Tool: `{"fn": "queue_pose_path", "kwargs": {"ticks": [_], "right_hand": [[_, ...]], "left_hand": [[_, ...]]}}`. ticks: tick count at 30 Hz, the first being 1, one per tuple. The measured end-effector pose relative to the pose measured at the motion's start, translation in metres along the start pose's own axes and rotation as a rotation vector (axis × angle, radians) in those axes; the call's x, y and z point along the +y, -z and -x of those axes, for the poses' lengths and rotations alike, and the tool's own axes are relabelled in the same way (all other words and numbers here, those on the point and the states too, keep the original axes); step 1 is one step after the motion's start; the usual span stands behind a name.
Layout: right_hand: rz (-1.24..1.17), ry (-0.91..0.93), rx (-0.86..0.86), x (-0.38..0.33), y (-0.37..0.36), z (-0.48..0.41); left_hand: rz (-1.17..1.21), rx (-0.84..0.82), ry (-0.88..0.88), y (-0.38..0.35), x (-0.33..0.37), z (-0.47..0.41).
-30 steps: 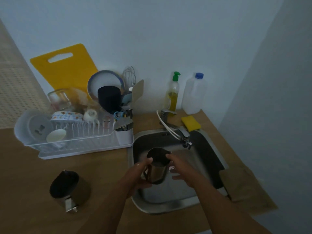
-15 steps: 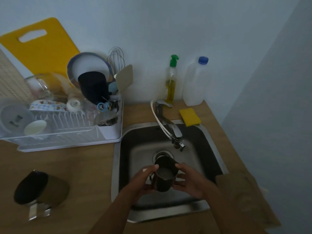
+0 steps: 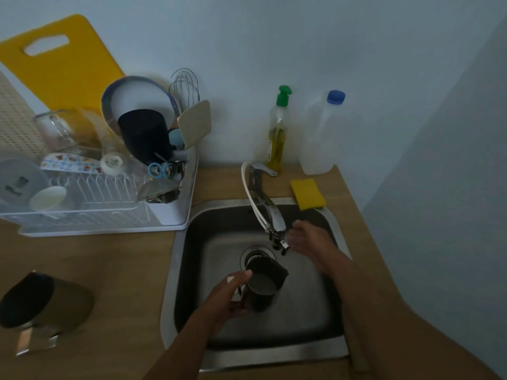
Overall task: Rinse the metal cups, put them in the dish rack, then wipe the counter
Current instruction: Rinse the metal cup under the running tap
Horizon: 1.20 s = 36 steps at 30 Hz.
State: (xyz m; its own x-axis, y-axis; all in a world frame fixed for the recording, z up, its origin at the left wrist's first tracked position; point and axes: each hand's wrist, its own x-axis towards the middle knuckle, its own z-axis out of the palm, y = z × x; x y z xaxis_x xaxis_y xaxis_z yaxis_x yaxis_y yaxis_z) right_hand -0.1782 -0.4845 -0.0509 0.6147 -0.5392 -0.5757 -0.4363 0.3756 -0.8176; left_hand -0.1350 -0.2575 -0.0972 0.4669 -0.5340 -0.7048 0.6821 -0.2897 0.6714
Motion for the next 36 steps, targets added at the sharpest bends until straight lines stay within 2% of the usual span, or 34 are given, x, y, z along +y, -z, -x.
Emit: {"fn": "queue_pose_path", "kwargs": {"ticks": [6, 11, 18, 21, 23, 26, 30, 32, 35, 36], "right_hand": [[0.103, 0.13, 0.059, -0.071, -0.031, -0.027], [0.081, 0.154, -0.057, -0.1, -0.05, -0.046], [-0.17, 0.077, -0.039, -0.115, -0.058, -0.055], [-0.324, 0.095, -0.115, -0.128, -0.06, -0.051], [-0.345, 0.135, -0.179, -0.133, -0.058, -0.051], [-0.217, 0.153, -0.157, -0.115, -0.042, -0.051], [0.046, 0.071, 0.106, -0.048, 0.005, -0.057], [0.104, -0.099, 0.014, -0.008, 0.019, -0.047], [0.274, -0.328, -0.283, 0.039, 0.028, -0.024], [0.256, -0.366, -0.351, 0.05, 0.029, -0.02]], "left_hand": [[0.028, 0.053, -0.007, -0.007, 0.006, -0.01], [0.05, 0.053, -0.011, -0.013, 0.017, -0.012], [0.032, 0.071, 0.004, -0.015, 0.017, -0.021], [0.039, 0.067, -0.006, -0.016, 0.014, -0.023], [0.038, 0.067, -0.01, -0.018, 0.013, -0.024], [0.022, 0.072, -0.016, -0.02, 0.011, -0.023], [0.037, 0.084, 0.009, -0.02, 0.005, -0.026], [0.032, 0.086, 0.017, -0.021, 0.003, -0.028], [0.013, 0.075, 0.004, -0.028, 0.004, -0.03], [0.004, 0.071, -0.004, -0.03, 0.006, -0.03]]}}
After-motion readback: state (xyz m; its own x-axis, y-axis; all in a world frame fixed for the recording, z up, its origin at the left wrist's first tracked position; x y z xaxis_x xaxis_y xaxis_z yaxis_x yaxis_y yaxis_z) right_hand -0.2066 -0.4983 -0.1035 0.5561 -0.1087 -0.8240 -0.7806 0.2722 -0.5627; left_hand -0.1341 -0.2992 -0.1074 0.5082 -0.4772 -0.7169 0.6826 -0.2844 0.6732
